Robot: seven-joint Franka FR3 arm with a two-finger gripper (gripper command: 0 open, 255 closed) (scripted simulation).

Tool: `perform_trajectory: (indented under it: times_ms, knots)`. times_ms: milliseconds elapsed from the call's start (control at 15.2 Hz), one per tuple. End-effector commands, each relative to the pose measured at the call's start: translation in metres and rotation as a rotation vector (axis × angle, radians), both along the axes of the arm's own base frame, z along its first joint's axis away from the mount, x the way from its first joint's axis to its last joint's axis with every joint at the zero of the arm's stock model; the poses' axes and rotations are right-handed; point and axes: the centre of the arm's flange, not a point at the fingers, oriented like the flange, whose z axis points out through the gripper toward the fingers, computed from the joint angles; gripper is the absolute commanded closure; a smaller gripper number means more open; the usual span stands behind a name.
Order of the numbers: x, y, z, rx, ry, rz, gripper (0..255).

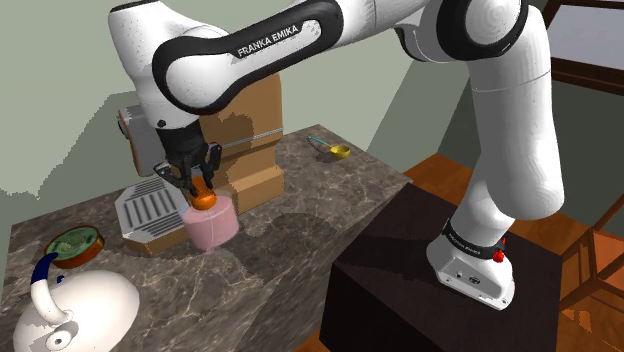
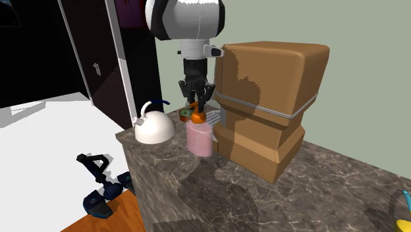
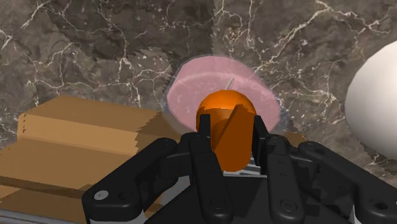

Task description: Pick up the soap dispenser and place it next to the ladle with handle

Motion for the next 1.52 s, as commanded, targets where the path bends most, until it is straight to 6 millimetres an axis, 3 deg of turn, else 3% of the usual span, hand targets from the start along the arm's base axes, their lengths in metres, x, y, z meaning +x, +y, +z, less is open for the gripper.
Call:
perform_trajectory:
  times_ms: [0,1452]
  knots:
    - [0.006,-0.005,0.018,0.003,-0.012,-0.012,255]
    - [0.006,-0.005,0.134,0.003,-0.012,-0.012,255]
